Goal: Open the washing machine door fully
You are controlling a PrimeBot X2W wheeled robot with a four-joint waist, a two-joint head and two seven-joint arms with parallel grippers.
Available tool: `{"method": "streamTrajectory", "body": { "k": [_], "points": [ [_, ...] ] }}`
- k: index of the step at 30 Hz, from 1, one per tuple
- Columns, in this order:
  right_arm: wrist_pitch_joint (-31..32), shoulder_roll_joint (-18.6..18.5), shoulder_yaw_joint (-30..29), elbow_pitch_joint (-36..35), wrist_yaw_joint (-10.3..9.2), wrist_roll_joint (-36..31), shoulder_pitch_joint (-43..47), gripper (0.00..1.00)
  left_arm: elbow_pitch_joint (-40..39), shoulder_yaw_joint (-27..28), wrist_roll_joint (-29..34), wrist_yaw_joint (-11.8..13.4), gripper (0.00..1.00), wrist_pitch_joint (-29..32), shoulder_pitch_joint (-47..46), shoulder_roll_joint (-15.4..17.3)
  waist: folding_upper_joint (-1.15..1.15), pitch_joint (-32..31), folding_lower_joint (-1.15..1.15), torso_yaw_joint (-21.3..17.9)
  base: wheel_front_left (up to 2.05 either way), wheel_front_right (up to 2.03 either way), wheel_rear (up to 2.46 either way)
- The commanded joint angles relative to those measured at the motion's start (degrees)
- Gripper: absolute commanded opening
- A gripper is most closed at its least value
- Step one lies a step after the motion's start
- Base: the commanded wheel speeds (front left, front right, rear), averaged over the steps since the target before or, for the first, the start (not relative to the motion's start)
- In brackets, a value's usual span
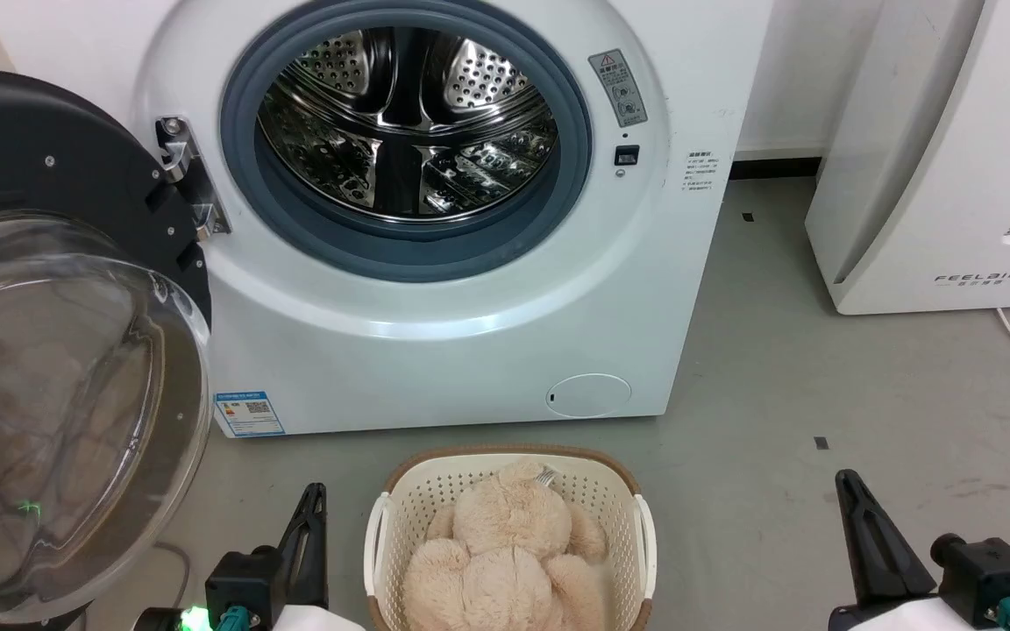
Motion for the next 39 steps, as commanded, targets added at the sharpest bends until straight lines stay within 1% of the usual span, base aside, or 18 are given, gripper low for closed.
{"method": "streamTrajectory", "body": {
  "k": [1,39],
  "points": [
    [0.13,0.0,0.03,-0.01,0.0,-0.1,-0.11,0.0,-0.17,0.15,0.14,-0.11,0.0,0.22,-0.04,-0.06,0.0,0.0,0.0,0.05,0.0,0.0,0.0],
    [2.17,0.07,0.43,-0.15,0.01,-1.73,-1.83,0.0,-2.89,2.75,2.4,-1.89,0.0,3.78,-0.67,-1.01,0.0,0.08,0.0,0.87,0.0,0.0,0.0]
  ]
}}
